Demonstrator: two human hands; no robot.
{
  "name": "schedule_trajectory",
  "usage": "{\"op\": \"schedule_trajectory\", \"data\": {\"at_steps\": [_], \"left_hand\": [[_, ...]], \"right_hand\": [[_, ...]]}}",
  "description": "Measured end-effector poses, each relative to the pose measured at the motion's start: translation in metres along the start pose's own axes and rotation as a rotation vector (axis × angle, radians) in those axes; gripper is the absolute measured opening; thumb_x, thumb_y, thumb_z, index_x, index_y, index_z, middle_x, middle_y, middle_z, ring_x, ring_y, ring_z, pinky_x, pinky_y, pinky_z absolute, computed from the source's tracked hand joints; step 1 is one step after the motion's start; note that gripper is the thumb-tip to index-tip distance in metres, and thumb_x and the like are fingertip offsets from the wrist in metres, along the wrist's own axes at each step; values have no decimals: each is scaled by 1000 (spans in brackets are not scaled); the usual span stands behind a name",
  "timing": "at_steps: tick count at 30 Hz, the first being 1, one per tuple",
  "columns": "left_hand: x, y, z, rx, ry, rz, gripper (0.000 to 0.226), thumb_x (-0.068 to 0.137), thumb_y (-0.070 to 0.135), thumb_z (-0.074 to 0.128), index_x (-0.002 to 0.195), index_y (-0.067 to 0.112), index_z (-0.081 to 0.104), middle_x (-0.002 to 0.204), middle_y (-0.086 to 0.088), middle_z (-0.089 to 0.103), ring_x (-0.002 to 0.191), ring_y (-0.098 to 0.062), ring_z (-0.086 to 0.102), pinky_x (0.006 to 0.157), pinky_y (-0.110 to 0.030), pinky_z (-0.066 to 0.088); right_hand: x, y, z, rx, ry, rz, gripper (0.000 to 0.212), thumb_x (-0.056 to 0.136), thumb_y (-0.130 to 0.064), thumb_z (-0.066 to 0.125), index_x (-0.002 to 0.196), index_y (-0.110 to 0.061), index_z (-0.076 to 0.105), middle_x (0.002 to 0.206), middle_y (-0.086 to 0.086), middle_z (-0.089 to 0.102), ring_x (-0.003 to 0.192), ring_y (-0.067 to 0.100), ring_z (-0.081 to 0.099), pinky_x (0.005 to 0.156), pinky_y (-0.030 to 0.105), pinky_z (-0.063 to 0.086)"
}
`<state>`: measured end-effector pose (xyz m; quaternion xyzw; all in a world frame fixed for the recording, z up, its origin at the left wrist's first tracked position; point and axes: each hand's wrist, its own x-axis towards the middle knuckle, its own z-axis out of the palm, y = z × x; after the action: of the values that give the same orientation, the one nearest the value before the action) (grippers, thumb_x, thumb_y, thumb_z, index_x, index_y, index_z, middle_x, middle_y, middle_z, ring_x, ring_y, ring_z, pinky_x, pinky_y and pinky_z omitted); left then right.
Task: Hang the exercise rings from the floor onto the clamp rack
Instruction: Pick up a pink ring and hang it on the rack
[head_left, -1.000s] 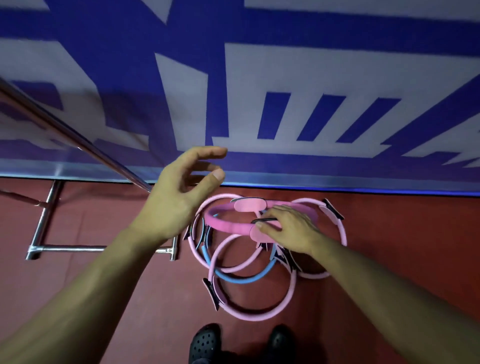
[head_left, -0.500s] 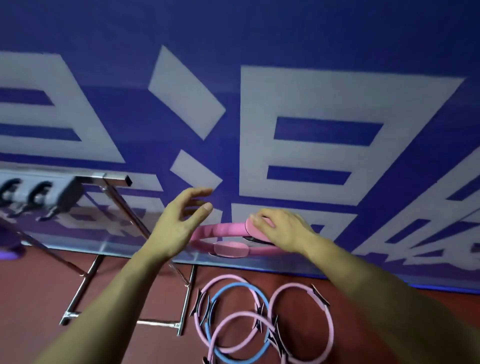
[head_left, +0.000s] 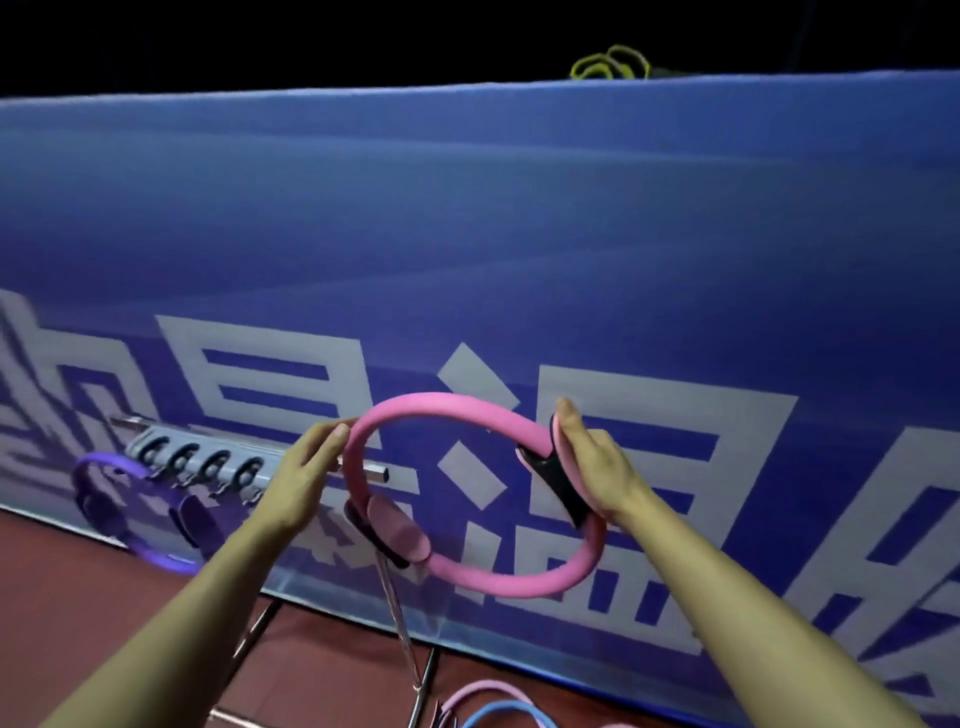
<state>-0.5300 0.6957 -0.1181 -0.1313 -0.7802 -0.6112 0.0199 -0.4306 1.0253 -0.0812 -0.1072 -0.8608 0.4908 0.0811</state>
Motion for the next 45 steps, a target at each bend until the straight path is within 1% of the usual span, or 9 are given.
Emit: {"op": "schedule_trajectory", "data": {"at_steps": [5, 8, 12, 18, 24, 30, 35, 41, 45], "left_hand": [[-15, 30, -60, -32, 150, 97, 62, 76, 84, 57, 99, 28, 71, 102, -4, 76, 103, -27, 70, 96, -46, 51], [-29, 47, -106, -34, 253, 105, 59, 77, 82, 58, 70, 24, 60, 65, 3, 53, 59, -22, 48, 58, -34, 39], [-56, 51, -180, -22, 315, 138, 75, 71, 90, 58, 65, 17, 42, 56, 1, 28, 53, -17, 24, 52, -31, 18], [-105, 34, -285, 126, 397, 153, 63, 89, 70, 58, 60, 19, 33, 55, -1, 24, 46, -9, 21, 46, -26, 17], [-140, -13, -377, 95, 398, 42, 86, 76, 87, 60, 62, 3, 54, 50, -17, 45, 47, -20, 45, 56, -34, 35], [-150, -33, -414, 282, 334, 69, 51, 75, 84, 58, 64, 35, 67, 60, -18, 64, 51, -20, 56, 55, -41, 46], [-128, -63, -442, 362, 296, 26, 70, 80, 86, 54, 73, 17, 61, 69, -12, 69, 64, -31, 62, 61, -42, 49], [-74, -98, -467, 453, -9, 29, 17, 105, 50, 47, 105, 37, 57, 90, -9, 63, 79, -20, 56, 81, -44, 50], [-21, -101, -475, 500, -62, 71, 29, 101, 48, 56, 121, 29, 63, 110, 10, 61, 95, -1, 59, 80, -18, 45]], "right_hand": [[-11, -57, 32, 288, -62, 61, 102, 72, -98, 28, 102, -14, 78, 91, 8, 75, 85, 19, 68, 82, 37, 47], [-16, -85, 68, 405, -124, 43, 112, 59, -107, 33, 107, -16, 77, 74, -3, 63, 67, 14, 57, 74, 35, 45], [-46, -130, 126, 572, -252, 7, 86, 88, -86, 25, 64, -18, 72, 55, 6, 46, 47, 20, 42, 53, 31, 36], [-81, -181, 218, 544, -286, 4, 85, 97, -75, 27, 75, -12, 78, 67, 14, 60, 60, 25, 56, 65, 37, 48], [-92, -243, 298, 269, -10, -197, 21, 102, -14, 52, 102, -9, 73, 91, 1, 75, 93, 23, 68, 68, 14, 50], [-113, -312, 394, -135, -215, -408, 25, 101, -46, 53, 101, -27, 68, 89, -10, 70, 78, 8, 65, 72, 28, 50], [-91, -327, 442, -299, -273, -412, 52, 95, -69, 46, 73, -26, 64, 70, 3, 69, 61, 18, 60, 60, 32, 45], [-22, -313, 490, -267, -339, -377, 60, 94, -70, 47, 78, -17, 71, 67, 4, 63, 57, 17, 53, 59, 31, 44], [25, -305, 524, -258, -388, -352, 72, 89, -78, 43, 85, -11, 72, 69, 4, 61, 59, 17, 52, 61, 34, 44]]}}
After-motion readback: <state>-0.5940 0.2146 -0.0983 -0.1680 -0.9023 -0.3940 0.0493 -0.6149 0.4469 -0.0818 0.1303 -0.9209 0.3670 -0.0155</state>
